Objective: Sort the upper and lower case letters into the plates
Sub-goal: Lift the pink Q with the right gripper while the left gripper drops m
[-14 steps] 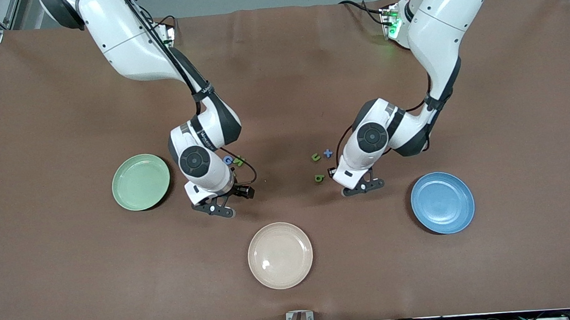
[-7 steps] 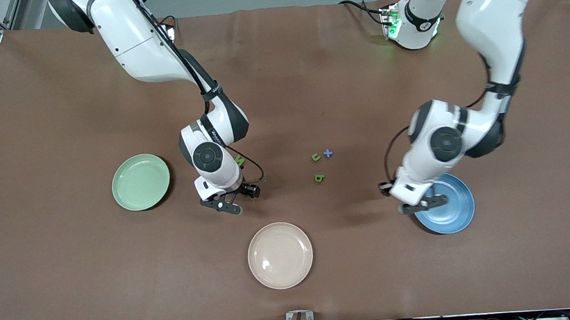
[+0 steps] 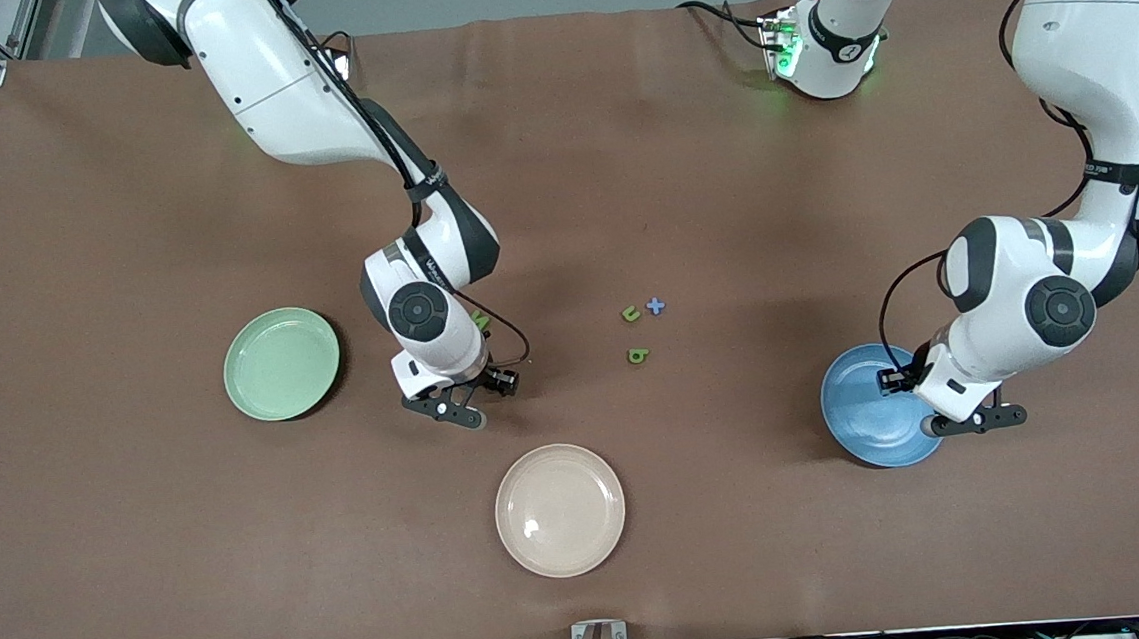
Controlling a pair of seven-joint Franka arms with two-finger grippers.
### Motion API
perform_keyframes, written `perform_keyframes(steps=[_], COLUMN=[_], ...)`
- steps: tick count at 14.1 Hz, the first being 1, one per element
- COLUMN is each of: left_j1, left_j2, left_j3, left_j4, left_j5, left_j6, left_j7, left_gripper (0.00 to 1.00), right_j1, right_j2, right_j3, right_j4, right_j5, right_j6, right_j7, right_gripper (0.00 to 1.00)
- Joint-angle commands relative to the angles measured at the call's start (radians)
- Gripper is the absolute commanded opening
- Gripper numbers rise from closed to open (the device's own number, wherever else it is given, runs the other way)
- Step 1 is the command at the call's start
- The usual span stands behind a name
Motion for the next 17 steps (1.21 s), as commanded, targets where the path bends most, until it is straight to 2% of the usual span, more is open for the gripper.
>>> perform_keyframes(steps=[1, 2, 4, 6, 8, 9, 12, 14, 17], left_j1=[0.002, 0.002, -0.010, -0.014, -0.034, -0.054, -0.158, -0.223, -0.312], left_j2=[0.022, 0.020, 0.014, 0.003, -0.009, -0.009, -0.006, 0.002, 0.039], left_j3=[0.005, 0.005, 0.003, -0.009, -0.052, -0.070, -0.084, -0.083, -0.083], left_j4=[0.016, 0.016, 0.016, 0.016, 0.013, 0.014, 0.016, 0.019, 0.055], left_j5=[0.018, 0.018, 0.015, 0.015, 0.014, 0.014, 0.015, 0.017, 0.015], left_j6=[0.005, 0.005, 0.001, -0.006, -0.010, -0.016, -0.021, -0.019, -0.015], left_j7=[-0.001, -0.001, -0.022, -0.044, -0.131, -0.197, -0.332, -0.398, -0.511], left_gripper=[0.88, 1.00, 1.00, 1.00, 1.00, 1.00, 1.00, 1.00, 0.99], right_j1=[0.014, 0.014, 0.016, 0.017, 0.022, 0.022, 0.013, -0.004, -0.110], right_j2=[0.004, 0.004, 0.004, 0.002, 0.002, 0.002, -0.002, -0.016, -0.117], right_j3=[-0.010, -0.010, -0.010, -0.010, -0.010, -0.010, -0.010, -0.012, -0.010], right_j4=[0.003, 0.002, 0.000, -0.001, -0.007, -0.009, -0.009, -0.009, -0.007], right_j5=[-0.015, -0.015, -0.013, -0.013, -0.013, -0.013, -0.013, -0.013, -0.012], right_j6=[0.008, 0.008, 0.001, -0.003, -0.005, -0.005, -0.011, -0.037, -0.228], right_j7=[0.031, 0.033, 0.037, 0.039, 0.037, 0.034, 0.030, -0.007, -0.189], right_gripper=[0.61, 0.61, 0.60, 0.53, 0.46, 0.38, 0.02, 0.00, 0.00])
